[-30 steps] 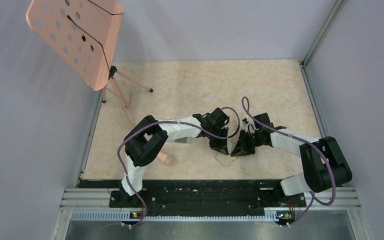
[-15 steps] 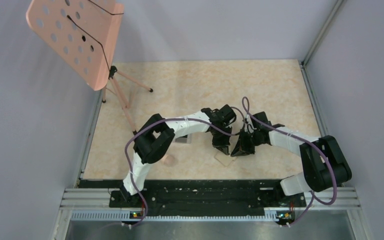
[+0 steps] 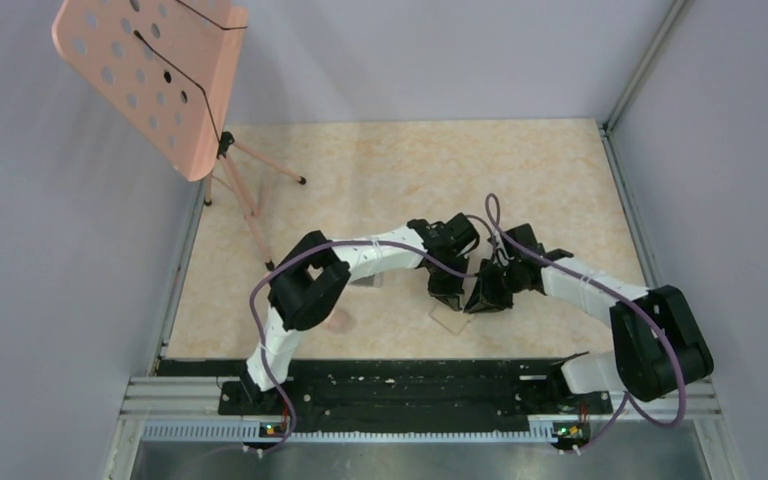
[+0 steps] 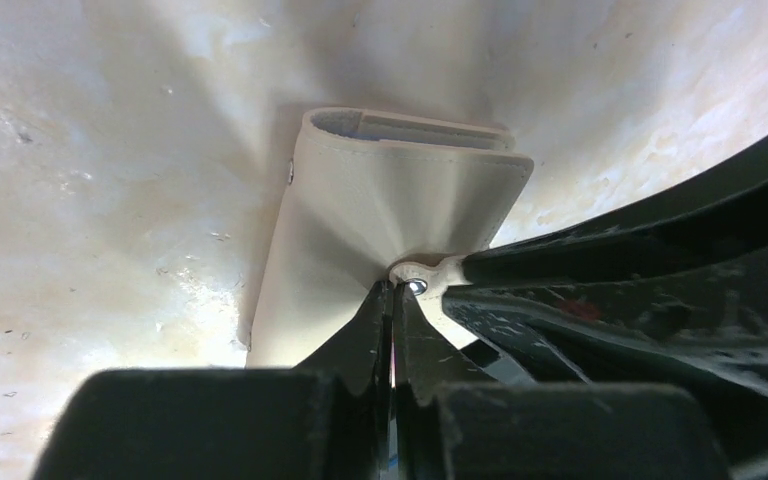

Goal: Put the credit cards into the card holder
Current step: Close the card holder at the center of the board, then reset both arms

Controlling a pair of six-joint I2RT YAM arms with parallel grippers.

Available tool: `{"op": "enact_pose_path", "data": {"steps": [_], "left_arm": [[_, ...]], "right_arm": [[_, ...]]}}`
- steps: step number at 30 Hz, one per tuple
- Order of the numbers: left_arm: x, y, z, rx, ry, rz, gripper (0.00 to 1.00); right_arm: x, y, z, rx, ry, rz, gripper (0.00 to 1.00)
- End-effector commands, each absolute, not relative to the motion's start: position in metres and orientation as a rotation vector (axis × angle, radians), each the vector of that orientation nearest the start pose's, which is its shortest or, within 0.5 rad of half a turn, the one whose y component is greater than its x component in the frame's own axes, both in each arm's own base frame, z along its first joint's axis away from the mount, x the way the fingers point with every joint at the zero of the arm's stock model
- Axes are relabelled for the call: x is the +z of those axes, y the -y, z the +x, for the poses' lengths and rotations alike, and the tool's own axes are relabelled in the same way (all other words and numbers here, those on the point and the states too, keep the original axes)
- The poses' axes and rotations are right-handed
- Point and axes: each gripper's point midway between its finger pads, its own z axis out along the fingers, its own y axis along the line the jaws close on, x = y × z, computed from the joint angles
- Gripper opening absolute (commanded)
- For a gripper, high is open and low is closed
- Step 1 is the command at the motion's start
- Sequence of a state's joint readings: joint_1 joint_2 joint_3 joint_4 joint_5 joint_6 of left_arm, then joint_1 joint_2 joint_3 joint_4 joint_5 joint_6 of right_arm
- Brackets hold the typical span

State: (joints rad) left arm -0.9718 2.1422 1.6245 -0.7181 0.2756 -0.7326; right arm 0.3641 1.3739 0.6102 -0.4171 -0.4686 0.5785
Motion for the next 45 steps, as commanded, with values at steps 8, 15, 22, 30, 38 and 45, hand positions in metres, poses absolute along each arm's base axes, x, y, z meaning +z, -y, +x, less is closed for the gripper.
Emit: {"op": "enact_pose_path", "data": {"steps": [8,15,22,30,38,45], "left_arm": [[0.102,0.418,0.221,-0.881,-2.617,0.374,0.43],[0.158,0.379,0.241,-1.121,-2.392,0.168,0.59],[0.200,0.278,0.275,-1.077,-2.078,-0.067,0.74],[0.210,0.108,0.291,-0.301,-1.850,-0.218,0.86],[0.177,0.039,0.298,0.037,-1.733,-0.201,0.99],[0.139,0.016,0.334,0.141,-1.762,-0.129,0.99]], "right_arm": [[0.089,-0.171,0.215,0.790,-2.671,0.107,0.49],[0.108,-0.164,0.230,0.776,-2.597,0.103,0.70],[0.133,-0.136,0.266,0.593,-2.458,0.097,0.95],[0.140,-0.072,0.302,0.203,-2.190,0.208,0.99],[0.129,0.000,0.314,-0.171,-1.832,0.326,0.99],[0.107,0.008,0.319,-0.192,-1.729,0.307,0.98]]}}
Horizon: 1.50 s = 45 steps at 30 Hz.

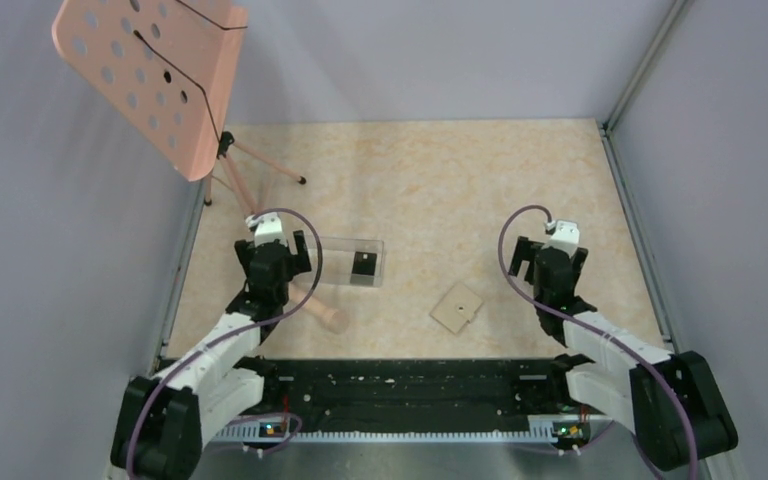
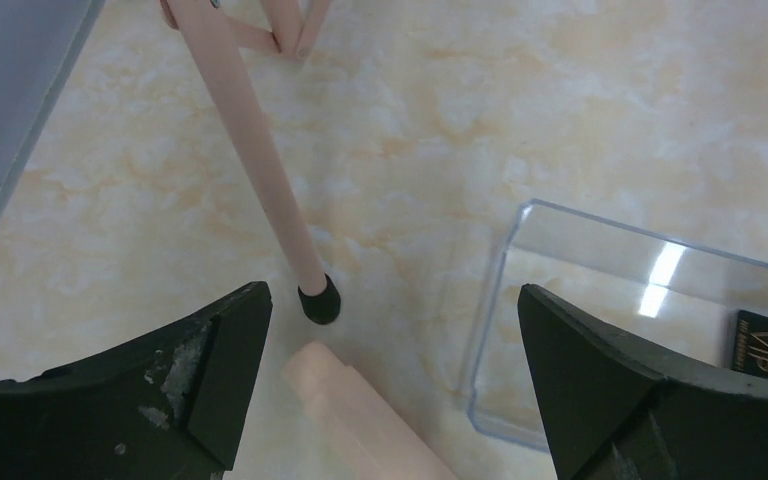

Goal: Put the credit cards into the card holder
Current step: Reset both arms

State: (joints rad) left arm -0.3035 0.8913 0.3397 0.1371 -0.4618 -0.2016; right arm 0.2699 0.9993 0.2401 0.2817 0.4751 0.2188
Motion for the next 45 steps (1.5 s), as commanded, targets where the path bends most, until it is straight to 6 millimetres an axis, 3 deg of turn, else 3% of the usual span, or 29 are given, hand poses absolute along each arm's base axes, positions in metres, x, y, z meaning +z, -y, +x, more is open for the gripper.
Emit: {"op": "enact_pose_path", "data": {"steps": [1,4,9,13,15,18,21,23,26,28,31,34,45], "left_arm": [[0.131,0.016,0.339,0.136,-1.760,-0.115,0.99],[0.111,0.014,0.348,0.158,-1.785,-0.087,0.99],[0.124,0.019,0.365,0.095,-1.693,-0.060,0.99],[0.112,0.024,0.385,0.096,-1.800,-0.004,0.99],[0.113,0.025,0.386,0.082,-1.801,0.001,0.99],[0.118,0.012,0.372,0.140,-1.746,-0.029,0.99],[0.131,-0.006,0.367,0.222,-1.641,-0.030,0.99],[0.122,-0.002,0.374,0.149,-1.665,-0.006,0.99],[0.112,-0.022,0.380,0.132,-1.674,-0.143,0.99],[0.113,-0.046,0.383,0.128,-1.607,-0.219,0.99],[0.101,-0.039,0.386,0.093,-1.729,-0.193,0.99],[0.109,-0.039,0.387,0.102,-1.652,-0.171,0.99],[0.103,-0.037,0.388,0.092,-1.703,-0.158,0.99]], "right_arm": [[0.108,0.011,0.320,-0.194,-1.717,0.320,0.98],[0.119,0.016,0.323,-0.179,-1.637,0.288,0.98],[0.130,0.018,0.328,-0.138,-1.558,0.215,0.97],[0.131,0.012,0.339,-0.111,-1.554,0.154,0.98],[0.127,0.018,0.341,-0.128,-1.542,0.172,0.99],[0.112,0.035,0.349,-0.154,-1.541,0.266,0.99],[0.104,0.022,0.361,-0.112,-1.617,0.178,0.99],[0.103,0.019,0.362,-0.108,-1.625,0.155,0.99],[0.105,0.021,0.363,-0.114,-1.614,0.167,0.99],[0.104,0.021,0.363,-0.113,-1.616,0.167,0.99],[0.105,0.021,0.363,-0.113,-1.615,0.168,0.99],[0.105,0.022,0.363,-0.115,-1.613,0.168,0.99],[0.105,0.022,0.363,-0.115,-1.613,0.168,0.99]]}}
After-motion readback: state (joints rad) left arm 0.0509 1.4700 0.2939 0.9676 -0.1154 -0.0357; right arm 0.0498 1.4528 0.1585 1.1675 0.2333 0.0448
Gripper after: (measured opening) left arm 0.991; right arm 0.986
